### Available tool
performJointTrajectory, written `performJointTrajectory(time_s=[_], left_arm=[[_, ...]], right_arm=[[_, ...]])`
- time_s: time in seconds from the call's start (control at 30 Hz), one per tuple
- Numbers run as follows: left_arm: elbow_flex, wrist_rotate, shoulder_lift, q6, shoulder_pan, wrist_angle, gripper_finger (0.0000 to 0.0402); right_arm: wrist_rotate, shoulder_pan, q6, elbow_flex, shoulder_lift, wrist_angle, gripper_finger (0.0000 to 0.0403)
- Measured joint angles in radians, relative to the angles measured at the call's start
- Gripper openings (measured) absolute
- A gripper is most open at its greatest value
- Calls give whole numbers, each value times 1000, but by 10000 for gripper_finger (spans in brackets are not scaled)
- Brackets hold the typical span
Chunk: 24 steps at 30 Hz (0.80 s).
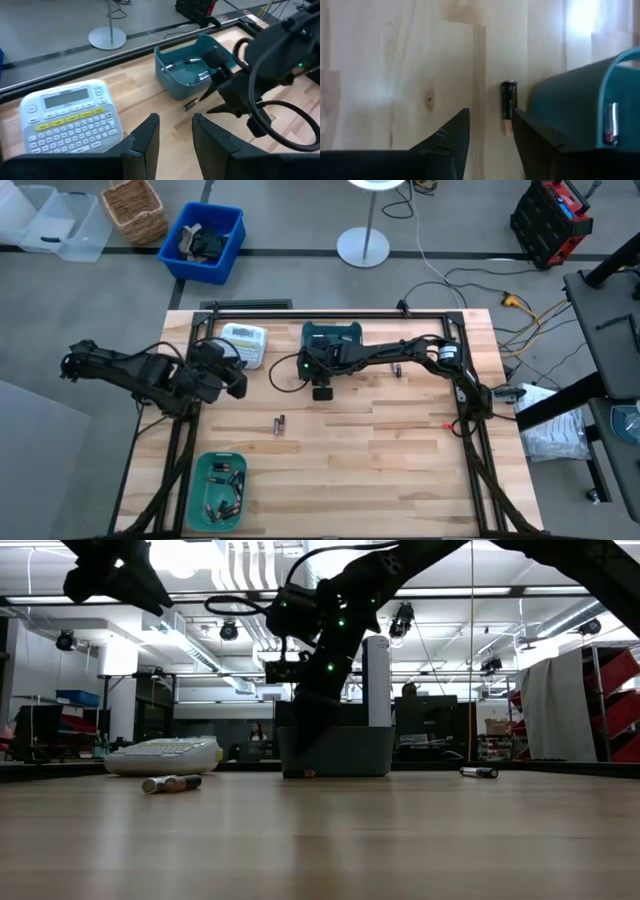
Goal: Sort batteries
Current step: Put the brown battery into the green bin
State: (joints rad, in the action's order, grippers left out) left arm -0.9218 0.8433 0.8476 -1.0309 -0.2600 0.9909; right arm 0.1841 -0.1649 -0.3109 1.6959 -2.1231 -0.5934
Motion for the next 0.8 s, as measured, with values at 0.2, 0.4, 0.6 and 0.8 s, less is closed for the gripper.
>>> performJointTrajectory(time_s=[0.2, 0.4, 0.6, 0.8], left_arm=[[0, 5, -64, -1, 0, 60, 96], [0, 36, -100, 0, 0, 77, 96], [0, 37, -99, 0, 0, 84, 96], [0, 38, -93, 0, 0, 100, 96]], right_arm=[[36, 2, 57, -38, -4, 54, 148], [80, 1, 22, -73, -7, 115, 139], [106, 0, 22, -83, -9, 132, 132], [106, -1, 23, -99, -9, 147, 140]])
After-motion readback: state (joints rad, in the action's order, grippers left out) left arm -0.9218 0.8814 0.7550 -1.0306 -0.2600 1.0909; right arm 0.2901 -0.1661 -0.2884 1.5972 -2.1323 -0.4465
